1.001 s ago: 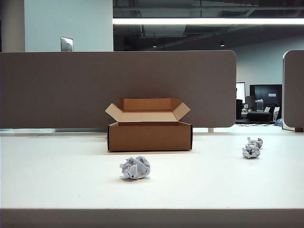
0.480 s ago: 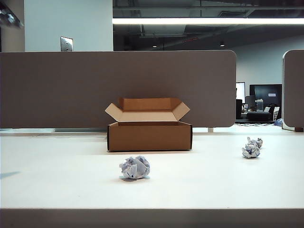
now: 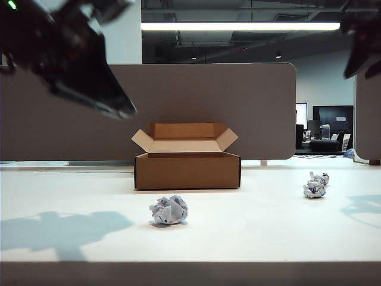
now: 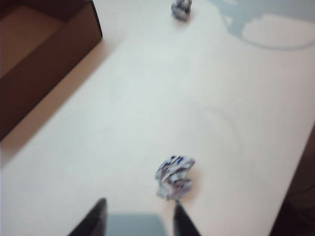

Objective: Pick up all the paper balls on the table and put them in the paper box.

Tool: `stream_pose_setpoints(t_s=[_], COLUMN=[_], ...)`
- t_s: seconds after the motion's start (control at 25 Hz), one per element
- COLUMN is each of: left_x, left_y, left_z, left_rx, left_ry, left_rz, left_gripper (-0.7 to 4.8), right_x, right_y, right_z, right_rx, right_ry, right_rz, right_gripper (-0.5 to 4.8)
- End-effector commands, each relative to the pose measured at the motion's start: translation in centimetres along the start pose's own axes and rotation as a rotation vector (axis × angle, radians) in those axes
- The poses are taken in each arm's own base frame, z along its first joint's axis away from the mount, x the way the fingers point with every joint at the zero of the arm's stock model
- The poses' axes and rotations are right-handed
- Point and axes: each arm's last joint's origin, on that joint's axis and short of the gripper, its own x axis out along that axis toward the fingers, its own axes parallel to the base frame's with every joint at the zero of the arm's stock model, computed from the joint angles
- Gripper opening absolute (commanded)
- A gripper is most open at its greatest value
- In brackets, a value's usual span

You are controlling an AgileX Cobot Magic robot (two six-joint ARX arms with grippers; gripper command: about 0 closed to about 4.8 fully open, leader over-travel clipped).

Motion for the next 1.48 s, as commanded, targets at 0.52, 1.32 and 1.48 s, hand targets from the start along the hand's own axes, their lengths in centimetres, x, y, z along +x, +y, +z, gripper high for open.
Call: stream_pose_setpoints(t_s=[0.52,1.32,1.48], left_x=[7.4,12.5,12.8], left_y=[0.2,0.1,0.2], left_z=[1.5,-1.8,-1.6], left_rx=[0.014,0.006,0.015], left_ry=[0.127,0.343,0.310], left_rz=[-0.176,-0.165,-0.158], left_gripper=[3.19,3.19,2.82], right_x=[4.3,4.6,5.7], right_y=[0.0,-0.1,0.0], right_z=[0.1,-0.7,-1.6], right_rx=[0.066,0.068,0.071], right_ry=[0.002,0.074,0.136], right_rz=[0.001,-0.020,-0.005], right_gripper=[4.45,4.44,4.44])
